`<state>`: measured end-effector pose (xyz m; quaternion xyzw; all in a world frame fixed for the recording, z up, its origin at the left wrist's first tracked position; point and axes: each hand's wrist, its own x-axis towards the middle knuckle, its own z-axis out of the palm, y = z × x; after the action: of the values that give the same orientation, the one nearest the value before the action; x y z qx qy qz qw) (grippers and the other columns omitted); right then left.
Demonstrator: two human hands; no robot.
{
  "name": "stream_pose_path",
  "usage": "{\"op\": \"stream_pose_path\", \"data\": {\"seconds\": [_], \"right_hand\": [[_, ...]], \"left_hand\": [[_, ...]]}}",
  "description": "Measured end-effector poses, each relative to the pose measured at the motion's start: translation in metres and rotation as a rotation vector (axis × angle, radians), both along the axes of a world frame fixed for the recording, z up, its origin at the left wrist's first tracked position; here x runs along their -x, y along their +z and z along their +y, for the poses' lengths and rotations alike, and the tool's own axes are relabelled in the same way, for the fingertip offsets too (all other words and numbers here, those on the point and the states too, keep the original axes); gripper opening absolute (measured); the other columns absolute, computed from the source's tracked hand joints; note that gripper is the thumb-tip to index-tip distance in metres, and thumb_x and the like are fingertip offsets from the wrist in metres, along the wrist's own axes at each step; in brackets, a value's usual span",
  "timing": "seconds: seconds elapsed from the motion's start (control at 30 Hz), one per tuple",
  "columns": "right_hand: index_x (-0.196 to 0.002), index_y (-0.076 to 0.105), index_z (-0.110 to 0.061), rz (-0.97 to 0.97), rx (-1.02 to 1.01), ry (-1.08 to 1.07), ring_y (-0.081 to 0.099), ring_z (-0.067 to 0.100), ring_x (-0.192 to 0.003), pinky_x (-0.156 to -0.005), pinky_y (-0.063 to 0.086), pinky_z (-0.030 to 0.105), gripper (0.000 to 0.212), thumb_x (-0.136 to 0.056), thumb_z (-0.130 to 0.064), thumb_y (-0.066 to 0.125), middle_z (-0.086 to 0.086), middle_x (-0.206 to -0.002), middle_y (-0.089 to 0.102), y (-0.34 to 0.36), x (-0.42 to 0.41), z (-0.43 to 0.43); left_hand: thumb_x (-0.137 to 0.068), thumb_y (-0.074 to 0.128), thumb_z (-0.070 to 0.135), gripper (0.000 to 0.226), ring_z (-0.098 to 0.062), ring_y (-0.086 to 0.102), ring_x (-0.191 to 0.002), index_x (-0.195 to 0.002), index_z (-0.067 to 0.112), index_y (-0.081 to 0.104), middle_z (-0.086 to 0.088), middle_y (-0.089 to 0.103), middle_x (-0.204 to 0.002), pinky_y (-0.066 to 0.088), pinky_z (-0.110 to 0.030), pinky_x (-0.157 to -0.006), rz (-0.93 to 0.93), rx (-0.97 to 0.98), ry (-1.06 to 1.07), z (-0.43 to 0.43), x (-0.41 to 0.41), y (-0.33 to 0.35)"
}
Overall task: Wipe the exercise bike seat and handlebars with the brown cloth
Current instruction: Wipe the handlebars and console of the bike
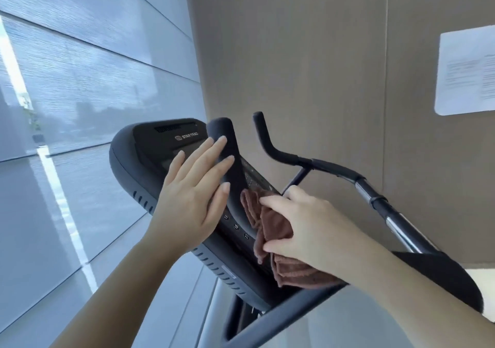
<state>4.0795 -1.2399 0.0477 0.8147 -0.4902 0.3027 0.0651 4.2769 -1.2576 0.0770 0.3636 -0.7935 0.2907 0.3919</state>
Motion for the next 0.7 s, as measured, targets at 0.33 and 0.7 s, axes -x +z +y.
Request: {"op": "stream_pose_path", "data": {"seconds": [0.33, 0.7], "right_hand": [[-0.127, 0.044, -0.036, -0.031, -0.028, 0.002, 0.051, 0.027, -0.102, -0.073, 0.034, 0.031, 0.061, -0.073, -0.057, 0.064, 0.001, -0.108, 0.049, 0.001, 0.003, 0.002], [-0.129, 0.047, -0.029, 0.099, -0.23, 0.075, 0.051, 0.028, -0.102, -0.081, 0.045, 0.037, 0.045, -0.085, -0.034, 0.059, 0.009, -0.119, 0.05, -0.003, 0.073, 0.014]], "left_hand": [[-0.09, 0.036, 0.025, 0.042, -0.023, 0.027, -0.135, -0.119, 0.003, 0.059, -0.009, 0.046, -0.138, 0.016, -0.048, -0.107, -0.041, -0.089, 0.119, 0.016, 0.029, -0.038], [-0.089, 0.036, 0.029, 0.045, -0.031, 0.031, -0.133, -0.12, 0.004, 0.058, -0.013, 0.048, -0.136, 0.016, -0.049, -0.106, -0.027, -0.169, 0.051, 0.034, 0.081, -0.06]]}}
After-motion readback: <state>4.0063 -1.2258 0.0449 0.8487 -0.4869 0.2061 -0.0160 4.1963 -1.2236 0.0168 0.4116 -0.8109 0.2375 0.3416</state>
